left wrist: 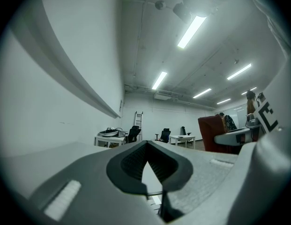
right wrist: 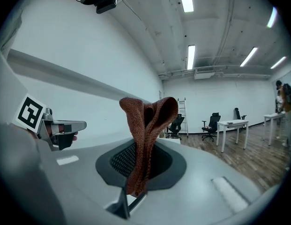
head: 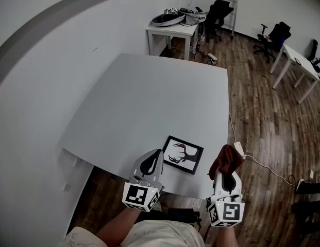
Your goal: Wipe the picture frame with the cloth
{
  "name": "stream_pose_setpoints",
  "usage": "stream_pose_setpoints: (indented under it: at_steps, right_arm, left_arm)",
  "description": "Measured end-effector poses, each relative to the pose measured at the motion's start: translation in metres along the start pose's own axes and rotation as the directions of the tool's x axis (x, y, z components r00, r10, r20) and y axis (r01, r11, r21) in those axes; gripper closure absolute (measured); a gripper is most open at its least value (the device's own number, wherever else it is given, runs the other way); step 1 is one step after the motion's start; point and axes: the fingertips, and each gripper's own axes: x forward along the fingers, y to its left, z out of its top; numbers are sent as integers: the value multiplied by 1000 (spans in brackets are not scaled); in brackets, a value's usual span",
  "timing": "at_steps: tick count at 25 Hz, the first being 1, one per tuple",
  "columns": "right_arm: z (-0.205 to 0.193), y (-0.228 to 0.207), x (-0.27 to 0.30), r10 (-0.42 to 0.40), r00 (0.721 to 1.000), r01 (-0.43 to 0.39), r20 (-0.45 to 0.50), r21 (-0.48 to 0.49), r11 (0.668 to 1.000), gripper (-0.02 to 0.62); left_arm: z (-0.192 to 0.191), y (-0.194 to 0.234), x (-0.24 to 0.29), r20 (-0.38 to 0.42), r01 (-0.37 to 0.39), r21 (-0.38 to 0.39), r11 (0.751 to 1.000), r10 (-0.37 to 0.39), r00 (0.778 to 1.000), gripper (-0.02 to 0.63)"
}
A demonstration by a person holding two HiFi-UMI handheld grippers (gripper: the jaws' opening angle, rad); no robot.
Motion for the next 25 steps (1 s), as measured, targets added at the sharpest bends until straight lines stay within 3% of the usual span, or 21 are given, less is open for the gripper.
stream_pose_setpoints:
  at_steps: [25]
  right_arm:
    - [-1, 12, 5, 13, 1000, -13, 0, -37, 999, 537]
  left_arm:
    - [0, -12, -2, 4, 8, 12, 1000, -8, 1000, 604]
